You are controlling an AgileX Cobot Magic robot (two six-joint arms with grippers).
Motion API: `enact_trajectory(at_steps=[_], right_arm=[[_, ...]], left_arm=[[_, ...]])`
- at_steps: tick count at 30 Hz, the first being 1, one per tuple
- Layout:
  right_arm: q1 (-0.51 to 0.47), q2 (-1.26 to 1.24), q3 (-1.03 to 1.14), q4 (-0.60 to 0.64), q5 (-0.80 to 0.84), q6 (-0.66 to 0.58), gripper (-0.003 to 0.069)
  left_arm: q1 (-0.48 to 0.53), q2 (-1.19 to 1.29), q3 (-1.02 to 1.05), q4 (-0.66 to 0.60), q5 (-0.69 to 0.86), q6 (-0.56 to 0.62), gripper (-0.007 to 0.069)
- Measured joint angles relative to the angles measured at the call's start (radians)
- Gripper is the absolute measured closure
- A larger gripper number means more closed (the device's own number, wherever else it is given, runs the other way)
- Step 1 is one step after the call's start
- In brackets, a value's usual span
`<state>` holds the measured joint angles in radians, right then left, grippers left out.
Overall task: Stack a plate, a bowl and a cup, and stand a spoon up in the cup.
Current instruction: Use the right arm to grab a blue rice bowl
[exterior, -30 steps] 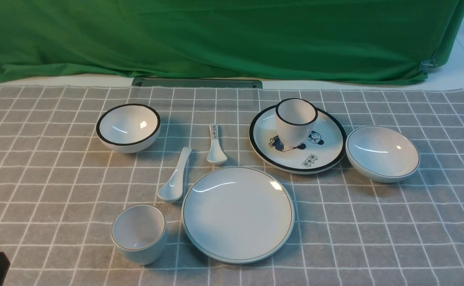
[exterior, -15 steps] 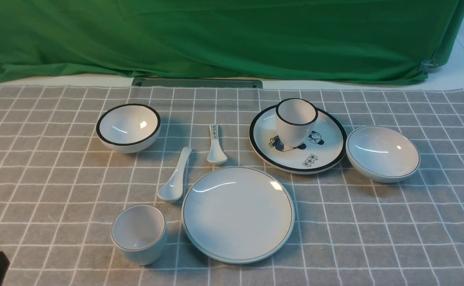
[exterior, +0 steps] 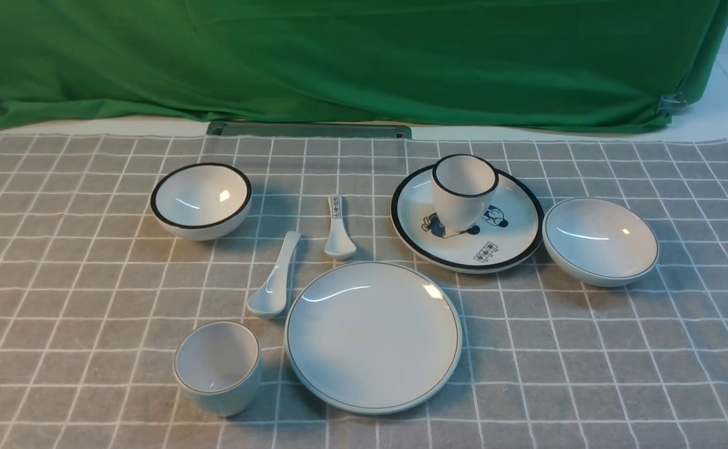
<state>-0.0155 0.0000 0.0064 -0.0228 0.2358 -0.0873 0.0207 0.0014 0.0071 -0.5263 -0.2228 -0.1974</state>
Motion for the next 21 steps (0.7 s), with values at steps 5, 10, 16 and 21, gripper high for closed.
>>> enact_trajectory(at_steps=[5,10,16,21], right_arm=[[0.0,0.0,0.0,0.0,0.0,0.0,0.0417],[0.0,0.0,0.0,0.0,0.0,0.0,0.0417],[0.0,0.0,0.0,0.0,0.0,0.0,0.0417],[0.0,0.0,0.0,0.0,0.0,0.0,0.0417]], left_arm=[[-0.024,0.024,-0.092,0.124,0.166,-0.019,0.0607],[-0.1,0.23,-0.371,0.242,0.508,0.146,0.0607],[-0.179,0.6,-0.664,0.247,0.952,0.39,0.0607],[-0.292,0.852,-0.76,0.205,0.951,0.462,0.0607]])
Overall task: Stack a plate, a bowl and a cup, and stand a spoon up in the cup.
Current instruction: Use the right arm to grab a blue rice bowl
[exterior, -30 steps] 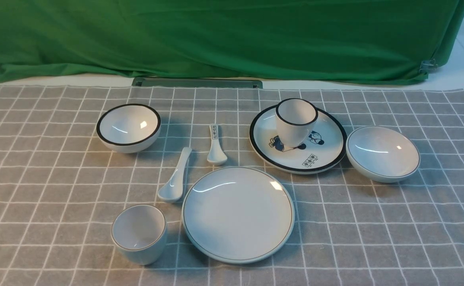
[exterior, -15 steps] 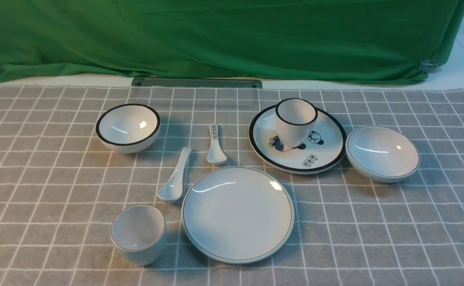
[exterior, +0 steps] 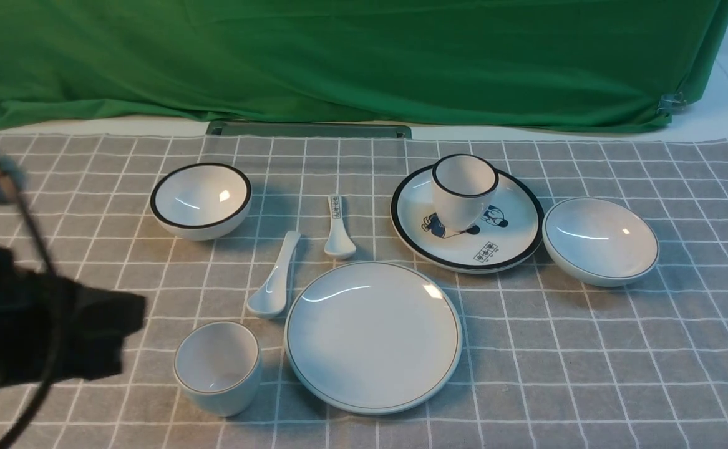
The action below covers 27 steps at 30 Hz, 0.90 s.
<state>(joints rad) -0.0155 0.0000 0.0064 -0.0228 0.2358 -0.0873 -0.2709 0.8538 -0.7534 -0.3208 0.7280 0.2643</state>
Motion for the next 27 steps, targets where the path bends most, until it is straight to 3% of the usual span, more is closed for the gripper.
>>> enact_trajectory(at_steps=[9,16,20,23,27], right_arm=[[0.0,0.0,0.0,0.001,-0.032,0.008,0.0417],[0.0,0.0,0.0,0.105,-0.298,0.385,0.0417],[0.013,0.004,-0.004,0.111,-0.321,0.489,0.0425],[0.054,0.05,-0.06,0.113,-0.224,0.476,0.0445],[0.205,0.36,-0.345,0.113,0.066,0.253,0.0468]], left_arm=[[-0.149,0.105,-0.019,-0.059,-0.047,0.098,0.0607],[-0.157,0.073,-0.028,-0.051,-0.054,0.121,0.0607],[-0.157,0.07,-0.028,-0.043,-0.054,0.122,0.0607],[-0.157,0.07,-0.028,-0.041,-0.054,0.123,0.0607],[-0.157,0.07,-0.028,-0.041,-0.073,0.135,0.0607]])
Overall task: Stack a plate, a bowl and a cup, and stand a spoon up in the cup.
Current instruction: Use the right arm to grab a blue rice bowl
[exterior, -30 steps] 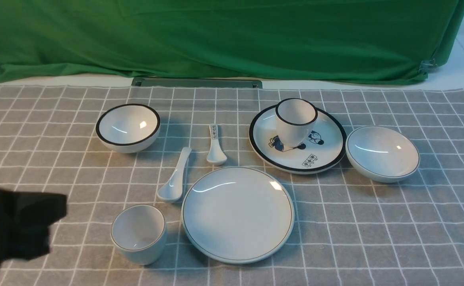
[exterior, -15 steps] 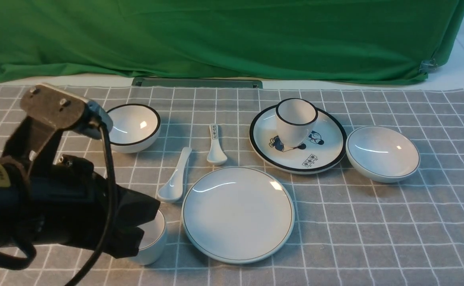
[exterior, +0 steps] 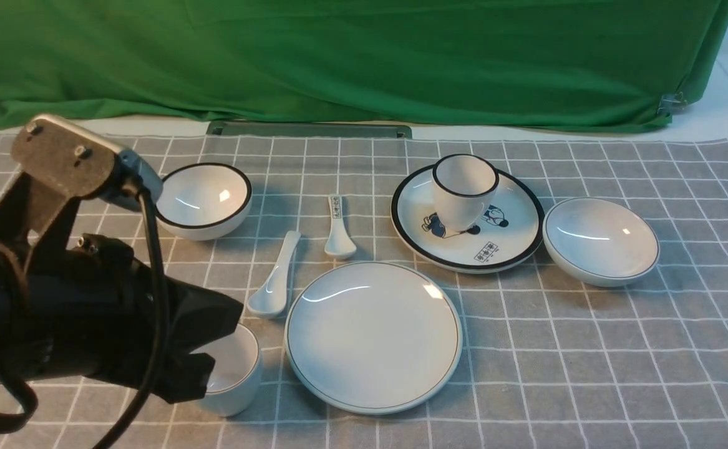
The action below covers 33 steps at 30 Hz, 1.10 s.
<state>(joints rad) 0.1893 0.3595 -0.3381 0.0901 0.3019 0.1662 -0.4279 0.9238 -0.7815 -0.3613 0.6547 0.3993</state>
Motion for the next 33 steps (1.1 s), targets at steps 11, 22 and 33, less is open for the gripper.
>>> enact_trajectory(at_steps=[11,22,33], right_arm=[[0.142,0.955,-0.667,-0.067,0.353,-0.339,0.0428],[0.084,1.4,-1.01,-0.07,0.445,-0.434,0.0299],[0.069,1.688,-1.225,-0.072,0.515,-0.505,0.025]], left_arm=[[0.0,-0.113,0.0,-0.007,-0.018,0.07,0.0607],[0.0,-0.322,0.0,-0.007,0.037,0.074,0.0607],[0.0,-0.347,0.0,-0.005,0.094,0.074,0.0607]])
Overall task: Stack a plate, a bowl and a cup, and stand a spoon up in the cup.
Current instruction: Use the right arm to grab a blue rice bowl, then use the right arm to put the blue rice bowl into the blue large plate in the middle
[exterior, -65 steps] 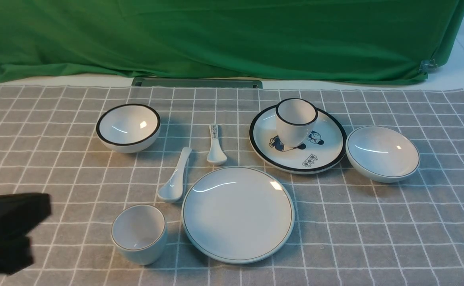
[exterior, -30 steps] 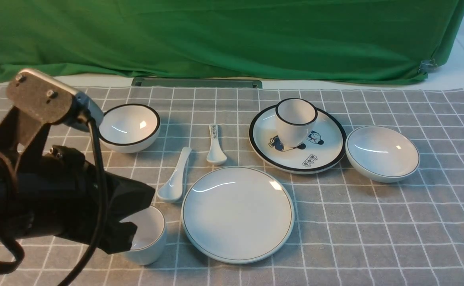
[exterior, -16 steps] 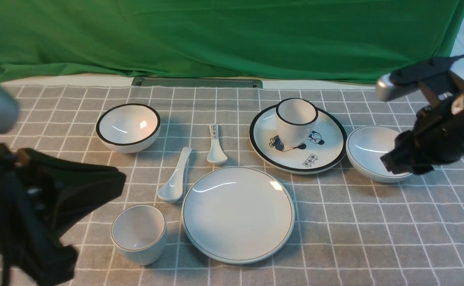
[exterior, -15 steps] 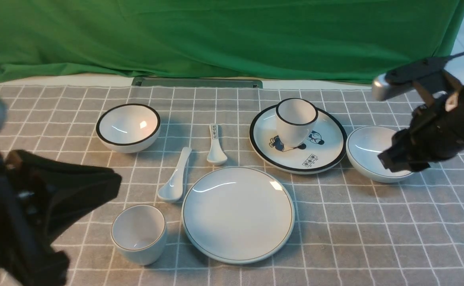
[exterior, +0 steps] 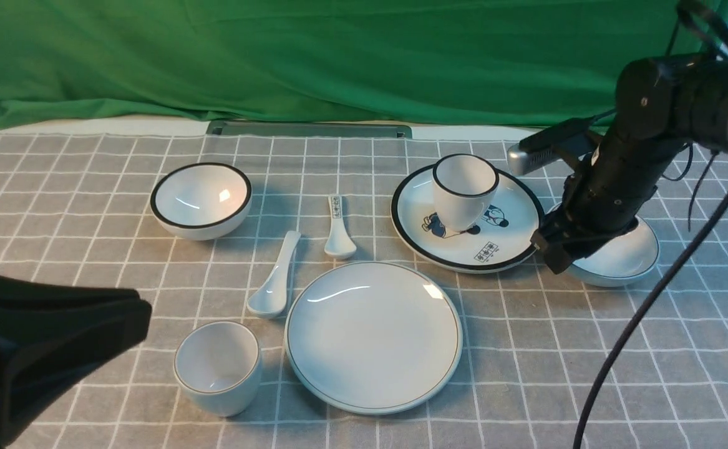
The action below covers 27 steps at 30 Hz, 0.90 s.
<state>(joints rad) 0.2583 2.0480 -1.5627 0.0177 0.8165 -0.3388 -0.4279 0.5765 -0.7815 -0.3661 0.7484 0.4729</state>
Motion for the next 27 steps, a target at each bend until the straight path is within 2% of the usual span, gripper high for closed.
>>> enact_trajectory(at_steps=[7,12,17,20,22,27], right_arm=[[-0.03,0.067,-0.008,0.0,-0.018,-0.044,0.0271],[-0.03,0.073,-0.021,-0.001,-0.03,-0.076,0.0412],[-0.029,0.048,-0.026,-0.011,-0.004,-0.082,0.048],[-0.018,-0.011,-0.022,-0.029,0.046,-0.04,0.0566],[-0.005,-0.038,-0.017,-0.024,0.075,-0.019,0.0571],[0.24,-0.229,0.026,-0.012,0.13,0.061,0.057]], left_arm=[[0.0,0.0,0.0,0.001,0.032,-0.004,0.0607],[0.0,0.0,0.0,0.001,0.036,-0.004,0.0607],[0.0,0.0,0.0,0.001,0.047,-0.004,0.0607],[0.0,0.0,0.0,0.001,0.062,-0.004,0.0607],[0.0,0.0,0.0,0.001,0.063,-0.004,0.0607],[0.0,0.0,0.0,0.005,0.062,-0.004,0.0607]])
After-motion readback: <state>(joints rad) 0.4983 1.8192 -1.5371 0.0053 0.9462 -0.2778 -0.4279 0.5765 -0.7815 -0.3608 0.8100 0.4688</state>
